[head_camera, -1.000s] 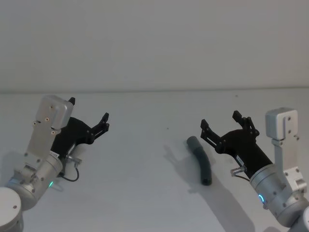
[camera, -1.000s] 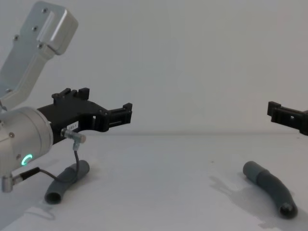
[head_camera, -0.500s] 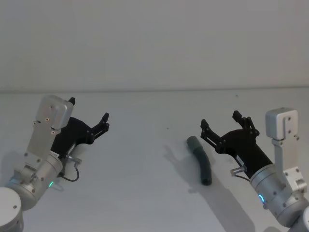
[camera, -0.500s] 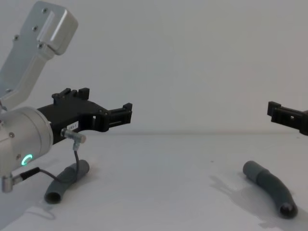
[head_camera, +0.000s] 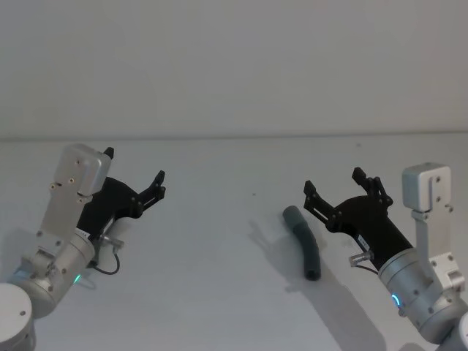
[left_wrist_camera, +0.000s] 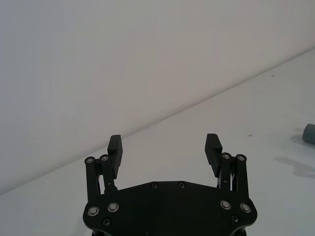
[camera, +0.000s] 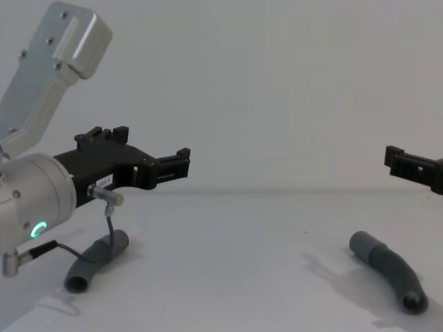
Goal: Use both hands to pick up one end of the pipe from the table, align the ends, and insert them.
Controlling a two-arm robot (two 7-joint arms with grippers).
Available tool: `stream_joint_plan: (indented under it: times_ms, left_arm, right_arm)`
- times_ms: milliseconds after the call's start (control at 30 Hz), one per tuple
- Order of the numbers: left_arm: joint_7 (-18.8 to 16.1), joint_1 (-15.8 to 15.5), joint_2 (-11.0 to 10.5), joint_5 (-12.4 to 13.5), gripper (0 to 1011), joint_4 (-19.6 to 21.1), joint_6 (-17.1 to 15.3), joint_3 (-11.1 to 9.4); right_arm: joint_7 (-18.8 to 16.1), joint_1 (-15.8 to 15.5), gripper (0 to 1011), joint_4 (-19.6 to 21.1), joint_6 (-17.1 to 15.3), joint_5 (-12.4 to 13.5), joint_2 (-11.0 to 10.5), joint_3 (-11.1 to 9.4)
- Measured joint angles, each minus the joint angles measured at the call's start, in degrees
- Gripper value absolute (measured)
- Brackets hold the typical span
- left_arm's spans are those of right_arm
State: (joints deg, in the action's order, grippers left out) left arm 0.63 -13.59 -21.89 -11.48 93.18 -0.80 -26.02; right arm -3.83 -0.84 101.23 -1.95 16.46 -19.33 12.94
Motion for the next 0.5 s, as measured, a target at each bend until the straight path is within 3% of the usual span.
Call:
stream_joint_plan:
  times_ms: [500]
  left_arm:
    - [0.0,0.0,0.0,0.0,1001,0.0,0.0,0.0]
  right_arm:
    - [0.0,0.0,1003,0.0,0.0,0.0,0.0,0.0]
